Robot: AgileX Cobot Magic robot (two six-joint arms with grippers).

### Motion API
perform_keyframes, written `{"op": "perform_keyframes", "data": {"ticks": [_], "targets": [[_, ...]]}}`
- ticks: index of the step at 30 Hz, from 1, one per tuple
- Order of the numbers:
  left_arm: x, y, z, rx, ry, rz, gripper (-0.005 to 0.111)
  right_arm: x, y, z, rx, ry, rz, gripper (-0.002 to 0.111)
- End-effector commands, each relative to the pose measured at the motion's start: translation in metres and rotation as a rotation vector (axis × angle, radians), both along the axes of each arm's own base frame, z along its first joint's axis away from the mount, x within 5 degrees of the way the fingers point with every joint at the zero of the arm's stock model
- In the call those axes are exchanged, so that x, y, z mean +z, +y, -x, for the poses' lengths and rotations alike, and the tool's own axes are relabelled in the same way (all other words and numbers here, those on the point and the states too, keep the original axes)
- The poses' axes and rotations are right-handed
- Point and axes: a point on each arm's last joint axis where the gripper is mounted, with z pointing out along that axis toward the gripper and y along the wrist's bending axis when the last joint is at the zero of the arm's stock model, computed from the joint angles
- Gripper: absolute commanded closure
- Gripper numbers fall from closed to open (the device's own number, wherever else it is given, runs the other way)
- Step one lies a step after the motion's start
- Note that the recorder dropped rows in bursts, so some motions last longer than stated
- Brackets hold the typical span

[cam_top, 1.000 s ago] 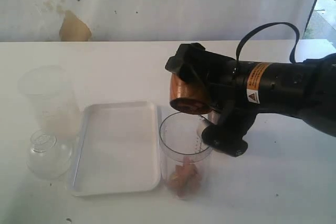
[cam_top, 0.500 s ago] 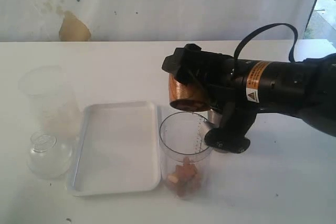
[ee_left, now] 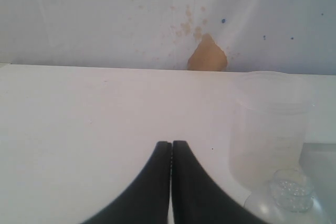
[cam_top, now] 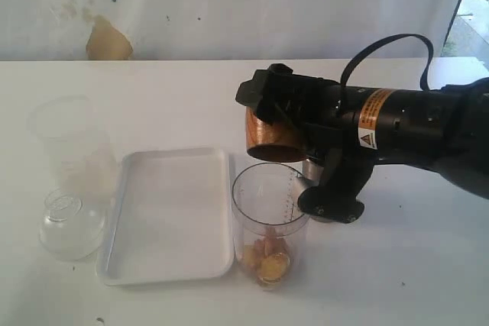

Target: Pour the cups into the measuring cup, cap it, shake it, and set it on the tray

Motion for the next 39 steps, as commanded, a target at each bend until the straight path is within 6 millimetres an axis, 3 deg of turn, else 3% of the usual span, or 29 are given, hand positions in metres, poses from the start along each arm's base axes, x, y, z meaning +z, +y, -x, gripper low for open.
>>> {"op": "perform_keyframes", "data": {"ticks": [1,6,11,13,20,26,33,39], "targets": [[0.0,0.0,0.0,-0.003,-0.009,0.002,0.106,0.006,0.002,0.0,0.006,-0.017,-0.035,0.108],[0.0,0.0,0.0,-0.003,-0.009,0.002,0.106,0.011,0.006,0.0,-0.025,0.042,-0.225,0.108],[0.0,0.0,0.0,-0.003,-0.009,0.002,0.106,0.035,0.018,0.005,0.038,0.166,-0.758,0.108],[0.0,0.0,0.0,-0.003,-0.009,0.002,0.106,0.042,0.021,0.007,0.077,0.207,-0.888,0.108],[0.0,0.0,0.0,-0.003,-0.009,0.002,0.106,0.051,0.023,0.012,0.122,0.347,-1.122,0.108],[0.0,0.0,0.0,-0.003,-0.009,0.002,0.106,0.052,0.025,0.013,0.154,0.332,-1.102,0.108],[0.0,0.0,0.0,-0.003,-0.009,0.002,0.106,0.033,0.018,0.005,0.047,0.122,-0.665,0.108],[0.0,0.0,0.0,-0.003,-0.009,0.002,0.106,0.027,0.015,0.003,0.039,0.047,-0.488,0.108]]}}
